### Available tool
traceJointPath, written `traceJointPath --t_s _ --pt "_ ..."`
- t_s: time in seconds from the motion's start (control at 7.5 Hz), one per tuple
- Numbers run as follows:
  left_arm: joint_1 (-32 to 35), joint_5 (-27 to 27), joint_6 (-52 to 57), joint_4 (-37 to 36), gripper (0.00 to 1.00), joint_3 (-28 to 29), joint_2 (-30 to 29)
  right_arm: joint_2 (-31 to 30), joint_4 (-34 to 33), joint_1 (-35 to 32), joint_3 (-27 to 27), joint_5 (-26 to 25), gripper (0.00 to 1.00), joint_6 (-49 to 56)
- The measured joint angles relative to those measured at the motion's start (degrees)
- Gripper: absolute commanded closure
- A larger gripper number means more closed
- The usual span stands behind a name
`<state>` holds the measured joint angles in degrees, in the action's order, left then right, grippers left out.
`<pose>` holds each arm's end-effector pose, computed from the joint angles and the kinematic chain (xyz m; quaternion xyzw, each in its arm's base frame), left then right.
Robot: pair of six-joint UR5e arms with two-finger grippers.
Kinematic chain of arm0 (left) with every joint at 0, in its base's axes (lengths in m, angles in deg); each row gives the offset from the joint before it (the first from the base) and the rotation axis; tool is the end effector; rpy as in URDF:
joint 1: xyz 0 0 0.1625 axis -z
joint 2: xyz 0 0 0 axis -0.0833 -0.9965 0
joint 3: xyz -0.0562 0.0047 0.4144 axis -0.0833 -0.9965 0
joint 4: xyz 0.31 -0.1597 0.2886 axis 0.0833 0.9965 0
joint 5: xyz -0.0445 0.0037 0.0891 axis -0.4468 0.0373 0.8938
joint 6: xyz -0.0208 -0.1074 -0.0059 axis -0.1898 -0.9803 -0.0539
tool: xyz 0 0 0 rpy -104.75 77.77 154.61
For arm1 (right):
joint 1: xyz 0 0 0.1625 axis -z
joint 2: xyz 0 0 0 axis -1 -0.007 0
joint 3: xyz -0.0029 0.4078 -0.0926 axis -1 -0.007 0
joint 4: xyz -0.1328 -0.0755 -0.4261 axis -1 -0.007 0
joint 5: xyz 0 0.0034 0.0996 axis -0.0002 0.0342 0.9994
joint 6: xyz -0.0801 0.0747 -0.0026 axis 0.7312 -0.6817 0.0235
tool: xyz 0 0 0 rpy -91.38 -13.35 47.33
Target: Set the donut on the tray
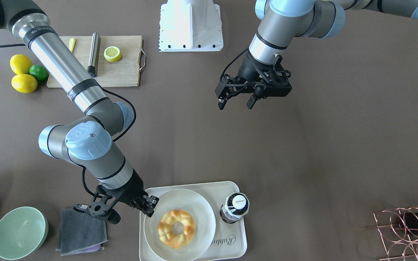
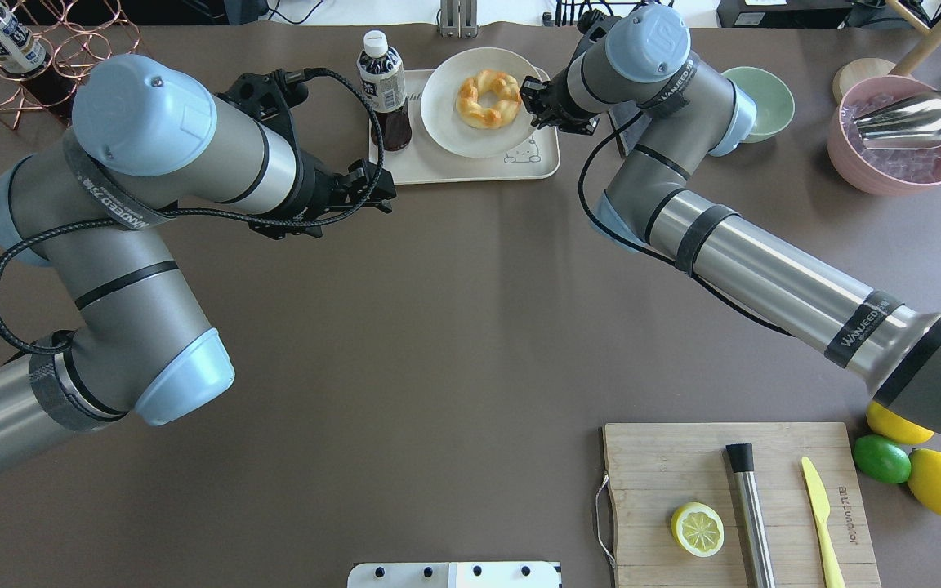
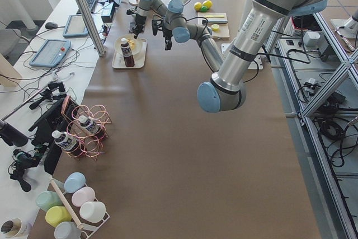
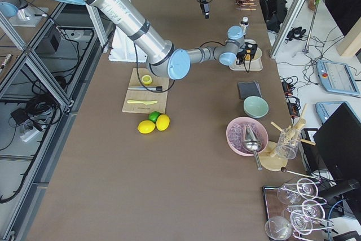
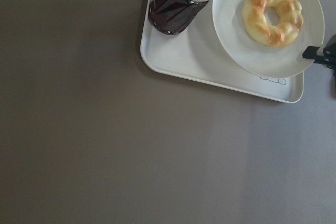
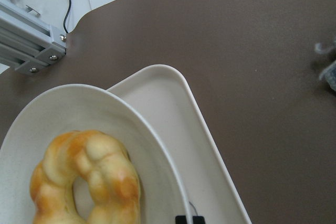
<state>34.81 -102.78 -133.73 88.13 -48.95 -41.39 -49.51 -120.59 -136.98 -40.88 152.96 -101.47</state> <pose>0.4443 -0.4926 0.1476 0.0699 0.5224 -0.1459 0.8372 -0.5385 -0.7281 0.3038 0.0819 -0.5145 0.2388 0.8195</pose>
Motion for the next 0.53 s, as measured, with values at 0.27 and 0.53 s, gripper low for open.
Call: traceJointPath --t_s 0.27,0.53 --pt "0.2 0.0 0.4 0.1 0.01 0.5 0.0 0.4 0.3 0.5 -0.4 -0.7 0.01 0.0" --pt "0.2 0.0 0.4 0.0 0.01 0.5 0.0 0.4 0.3 1.3 -0.4 -3.1 0.01 0.0"
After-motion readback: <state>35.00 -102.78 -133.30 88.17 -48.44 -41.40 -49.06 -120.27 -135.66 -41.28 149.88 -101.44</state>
